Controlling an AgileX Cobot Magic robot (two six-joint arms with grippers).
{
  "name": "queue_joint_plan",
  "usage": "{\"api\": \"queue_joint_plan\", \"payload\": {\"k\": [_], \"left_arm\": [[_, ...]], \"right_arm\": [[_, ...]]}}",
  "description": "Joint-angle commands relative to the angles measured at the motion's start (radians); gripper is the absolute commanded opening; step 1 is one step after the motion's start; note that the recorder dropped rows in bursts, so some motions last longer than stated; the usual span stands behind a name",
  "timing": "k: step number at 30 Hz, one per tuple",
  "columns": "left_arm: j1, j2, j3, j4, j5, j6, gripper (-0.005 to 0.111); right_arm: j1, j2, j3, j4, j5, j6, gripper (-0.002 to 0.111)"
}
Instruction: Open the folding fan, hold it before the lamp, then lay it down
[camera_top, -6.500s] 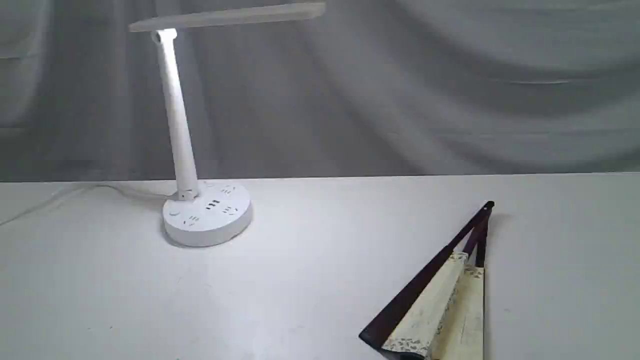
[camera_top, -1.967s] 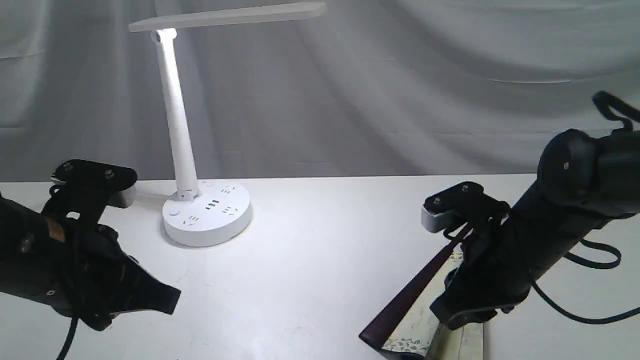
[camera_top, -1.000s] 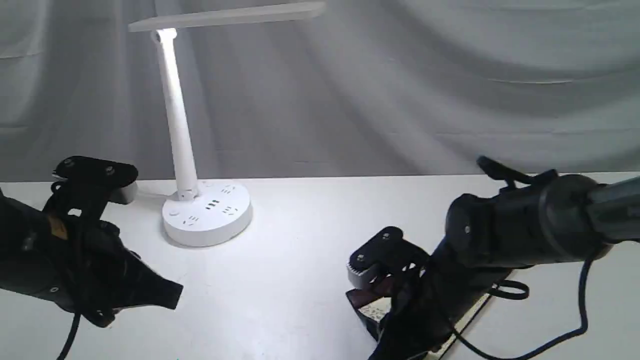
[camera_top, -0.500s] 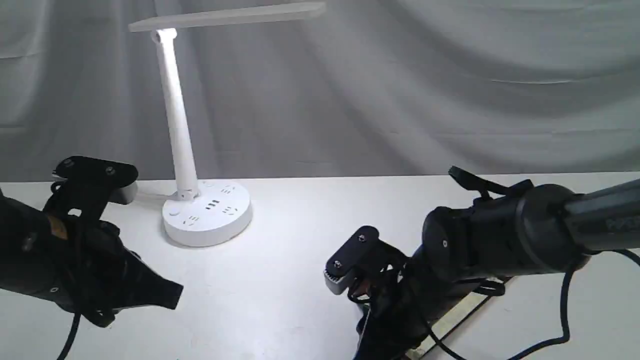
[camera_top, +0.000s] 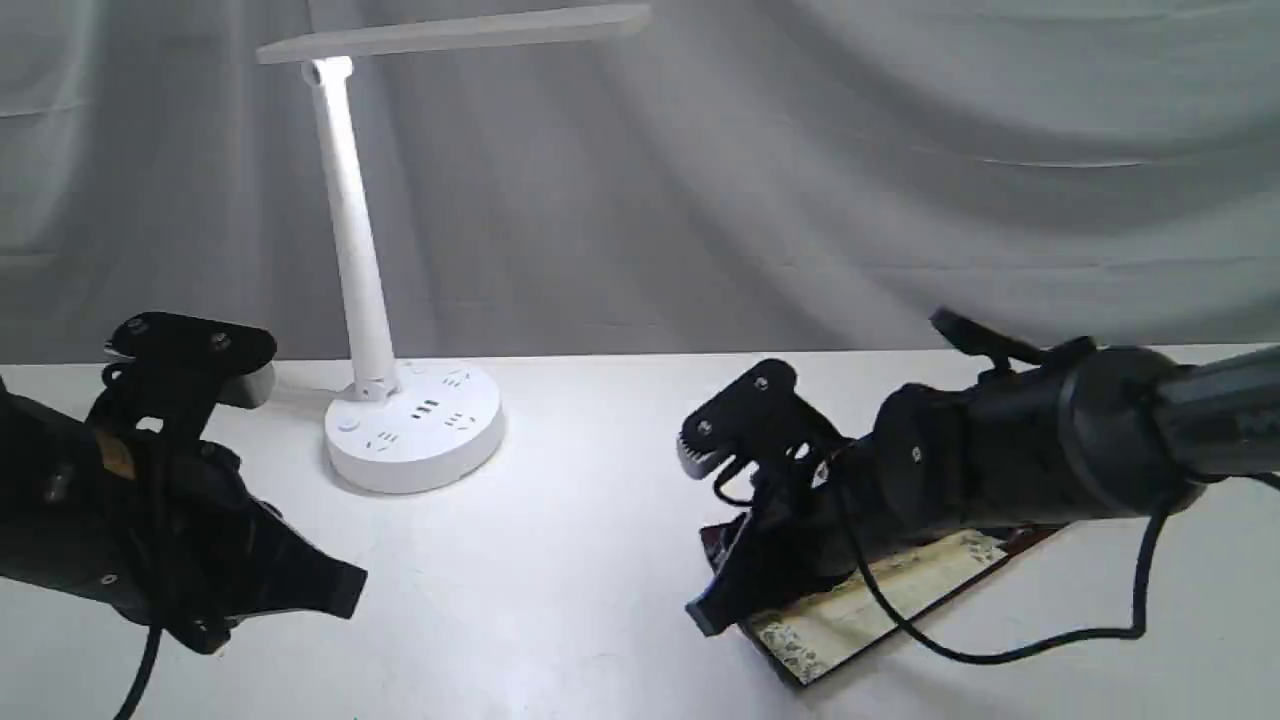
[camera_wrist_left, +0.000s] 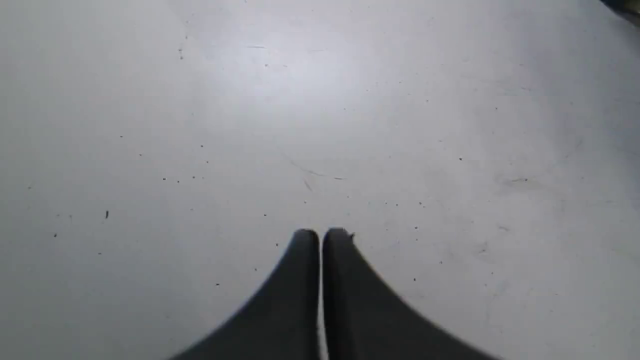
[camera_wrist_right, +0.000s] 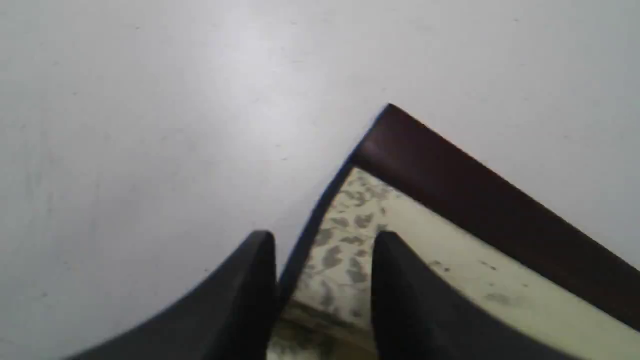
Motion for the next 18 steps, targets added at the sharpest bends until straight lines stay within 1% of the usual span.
{"api": "queue_joint_plan", "payload": {"k": [1, 3, 5, 8, 13, 15, 18], "left_arm": [[-0.005, -0.002, -0.008, -0.007, -0.011, 0.004, 0.0], [-0.005, -0.002, -0.008, -0.007, -0.011, 0.004, 0.0], [-0.005, -0.002, -0.008, -0.007, -0.011, 0.004, 0.0], [-0.005, -0.002, -0.008, -0.007, -0.011, 0.004, 0.0], [-0.005, -0.002, -0.008, -0.007, -0.011, 0.004, 0.0], [-0.005, -0.002, -0.008, -0.007, -0.011, 0.004, 0.0], [-0.005, -0.002, -0.008, -0.007, -0.011, 0.004, 0.0]], "right_arm": [[-0.055, -0.002, -0.087, 0.035, 0.154, 0.073, 0.033], [-0.08, -0.002, -0.147, 0.038, 0.282, 0.084, 0.033], [-0.105, -0.002, -0.199, 0.038, 0.367, 0.086, 0.033], [-0.131, -0.002, -0.246, 0.011, 0.446, 0.086, 0.034], [-0.146, 0.007, -0.257, -0.083, 0.506, 0.096, 0.043], [-0.146, 0.022, -0.257, -0.144, 0.543, 0.138, 0.047], [-0.146, 0.067, -0.306, -0.24, 0.649, 0.197, 0.052]]}}
